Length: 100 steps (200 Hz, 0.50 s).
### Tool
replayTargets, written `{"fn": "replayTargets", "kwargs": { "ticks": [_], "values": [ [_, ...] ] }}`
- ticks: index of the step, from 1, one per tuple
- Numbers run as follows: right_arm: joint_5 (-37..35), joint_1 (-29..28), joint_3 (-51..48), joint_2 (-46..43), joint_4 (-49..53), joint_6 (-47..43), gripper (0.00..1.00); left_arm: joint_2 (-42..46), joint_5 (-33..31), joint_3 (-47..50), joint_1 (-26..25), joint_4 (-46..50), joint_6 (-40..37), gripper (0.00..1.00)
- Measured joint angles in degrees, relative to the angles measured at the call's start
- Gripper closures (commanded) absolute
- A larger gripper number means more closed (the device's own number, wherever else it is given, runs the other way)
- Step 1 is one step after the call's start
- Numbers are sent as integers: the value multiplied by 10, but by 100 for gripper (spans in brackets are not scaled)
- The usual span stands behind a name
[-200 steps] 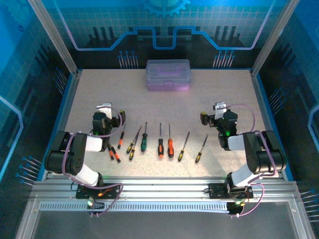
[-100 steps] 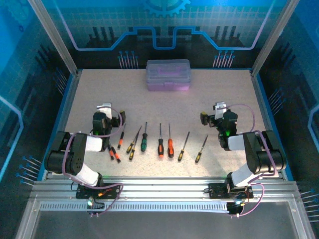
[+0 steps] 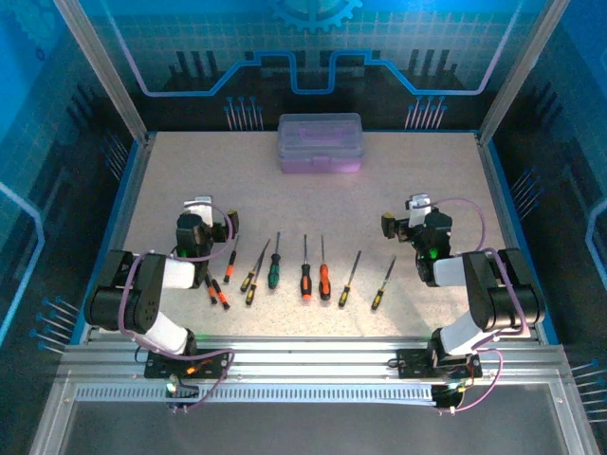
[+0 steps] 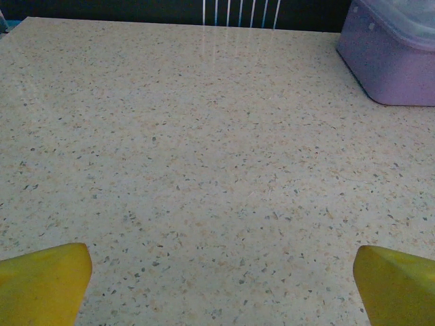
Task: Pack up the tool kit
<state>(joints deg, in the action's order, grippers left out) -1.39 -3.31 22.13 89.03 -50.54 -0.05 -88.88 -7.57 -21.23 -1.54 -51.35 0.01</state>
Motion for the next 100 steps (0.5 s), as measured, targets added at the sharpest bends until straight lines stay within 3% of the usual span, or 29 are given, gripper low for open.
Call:
{"fn": "replayTargets", "kwargs": {
  "ticks": [68,100],
  "values": [
    [-18,-4,2,-3,10,0,0,5,4,0,0,6,0,1],
    [-78,-34,61,-54,129,-11,0,114,4,-15,0,105,0,1]
  ]
}}
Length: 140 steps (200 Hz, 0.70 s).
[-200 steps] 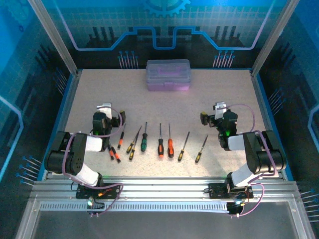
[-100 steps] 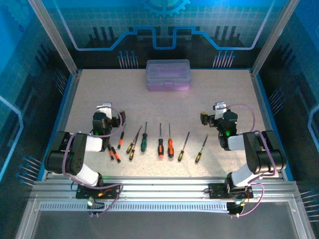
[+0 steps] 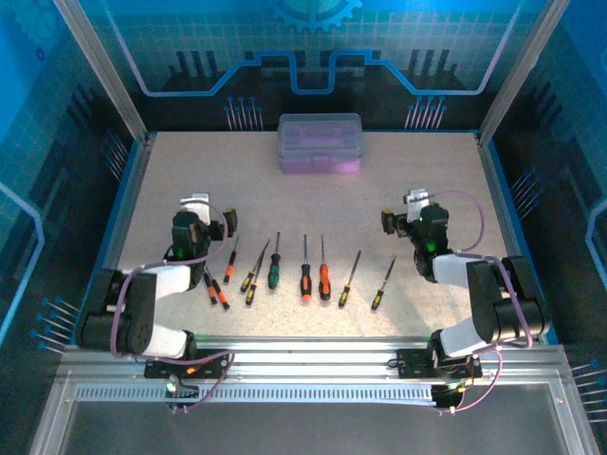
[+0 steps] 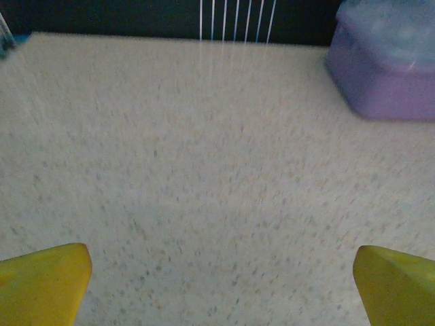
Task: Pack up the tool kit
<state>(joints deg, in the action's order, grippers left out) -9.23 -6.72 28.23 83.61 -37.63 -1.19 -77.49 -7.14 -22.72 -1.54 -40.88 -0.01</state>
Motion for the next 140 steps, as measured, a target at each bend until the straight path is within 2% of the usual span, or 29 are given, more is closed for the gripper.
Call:
{"fn": "replayTargets", "kwargs": {
  "ticks": [32,50,67,76,89,98,108,118,140],
  "values": [
    [-58,-39,93,-50,92,-14,0,113,-3,-55,0,77,5,1],
    [-72,-50,177,-77,198,13,0,147,-21,-116,0,146,36,1],
    [-75,-49,260,-88,269,75,0,161,-47,-198,0,244,120,1],
    [-73,-46,295,-101,301,138,0,166,-54,-244,0,293,166,1],
    [-31,-27,296,-126,302,191,1,178,-50,-276,2,313,216,1],
    [1,-6,279,-144,292,228,5,188,-42,-276,4,310,253,1],
    [36,19,258,-153,289,259,11,184,-21,-271,11,303,279,5],
    [61,33,248,-149,299,283,12,160,5,-280,17,307,294,5],
    [103,37,245,-124,336,301,17,35,76,-366,21,350,301,3]
  ]
}}
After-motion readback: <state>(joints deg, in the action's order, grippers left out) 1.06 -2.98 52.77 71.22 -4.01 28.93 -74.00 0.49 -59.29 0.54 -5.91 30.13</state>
